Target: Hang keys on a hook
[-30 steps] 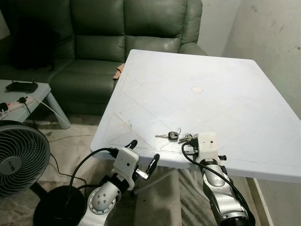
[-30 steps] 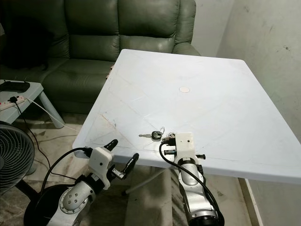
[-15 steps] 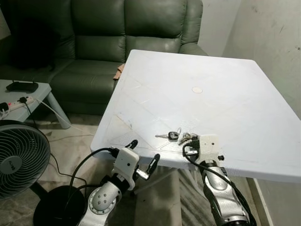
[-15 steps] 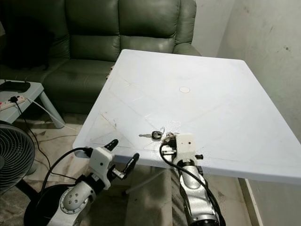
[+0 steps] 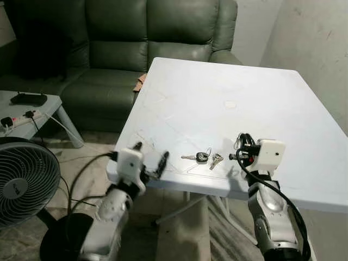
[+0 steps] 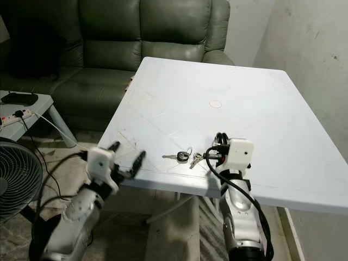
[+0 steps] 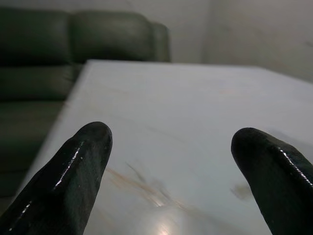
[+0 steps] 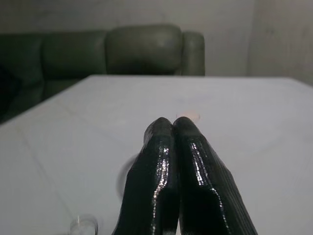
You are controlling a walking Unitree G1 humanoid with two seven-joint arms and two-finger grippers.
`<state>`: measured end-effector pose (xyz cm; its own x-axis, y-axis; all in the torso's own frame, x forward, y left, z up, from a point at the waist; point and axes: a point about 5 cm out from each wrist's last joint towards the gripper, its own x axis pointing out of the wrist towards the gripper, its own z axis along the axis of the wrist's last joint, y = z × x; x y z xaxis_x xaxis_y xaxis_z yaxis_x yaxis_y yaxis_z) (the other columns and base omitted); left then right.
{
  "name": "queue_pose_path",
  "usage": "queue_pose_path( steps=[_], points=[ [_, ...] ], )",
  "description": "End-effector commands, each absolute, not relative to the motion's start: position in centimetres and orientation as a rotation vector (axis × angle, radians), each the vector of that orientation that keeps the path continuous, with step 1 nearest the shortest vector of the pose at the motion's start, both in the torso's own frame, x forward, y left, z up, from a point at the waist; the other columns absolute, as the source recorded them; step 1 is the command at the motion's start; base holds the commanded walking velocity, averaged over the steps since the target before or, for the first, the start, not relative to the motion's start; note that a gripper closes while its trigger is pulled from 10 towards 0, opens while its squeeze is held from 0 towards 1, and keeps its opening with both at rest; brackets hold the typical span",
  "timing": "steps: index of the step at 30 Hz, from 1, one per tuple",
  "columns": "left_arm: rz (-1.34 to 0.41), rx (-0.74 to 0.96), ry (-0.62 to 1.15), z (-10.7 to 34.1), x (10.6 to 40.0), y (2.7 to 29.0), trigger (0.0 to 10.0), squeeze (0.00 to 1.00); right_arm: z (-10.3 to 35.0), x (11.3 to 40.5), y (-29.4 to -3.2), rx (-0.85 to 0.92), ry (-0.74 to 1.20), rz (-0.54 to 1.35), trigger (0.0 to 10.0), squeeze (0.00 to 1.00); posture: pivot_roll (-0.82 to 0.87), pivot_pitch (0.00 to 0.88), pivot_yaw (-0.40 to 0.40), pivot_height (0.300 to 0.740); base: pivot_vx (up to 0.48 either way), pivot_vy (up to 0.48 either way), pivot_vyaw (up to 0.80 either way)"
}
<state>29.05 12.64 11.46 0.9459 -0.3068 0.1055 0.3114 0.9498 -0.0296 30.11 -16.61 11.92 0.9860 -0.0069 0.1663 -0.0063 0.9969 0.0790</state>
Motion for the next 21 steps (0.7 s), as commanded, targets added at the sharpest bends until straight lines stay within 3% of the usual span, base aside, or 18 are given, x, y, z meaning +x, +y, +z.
queue_pose_path(
  steps=[1,9,10,21],
  points=[
    [-0.268,-0.055,-0.094,11.7,29.7,13.6,10.0,0.00,13.0,30.3,-16.7,0.096,-0.218,0.003,0.0,0.00,-0.02,0.000,-0.023,0.740,0.000,0.000,0.00],
    [-0.156,-0.059,-0.157,14.0,31.4,16.3,10.0,0.00,14.6,30.4,-16.7,0.090,-0.277,0.004,0.0,0.00,-0.03,0.000,-0.017,0.740,0.000,0.000,0.00],
    [-0.145,-0.054,-0.167,14.2,31.4,16.6,10.0,0.00,14.8,30.4,-16.8,0.075,-0.276,-0.002,10.0,0.00,-0.03,0.000,-0.013,0.740,0.000,0.000,0.00],
    [-0.110,-0.086,-0.199,14.5,30.4,17.7,10.0,0.00,14.6,29.6,-17.7,-0.042,-0.252,0.011,10.0,0.00,-0.03,0.000,-0.009,0.740,0.000,0.000,0.00]
  ],
)
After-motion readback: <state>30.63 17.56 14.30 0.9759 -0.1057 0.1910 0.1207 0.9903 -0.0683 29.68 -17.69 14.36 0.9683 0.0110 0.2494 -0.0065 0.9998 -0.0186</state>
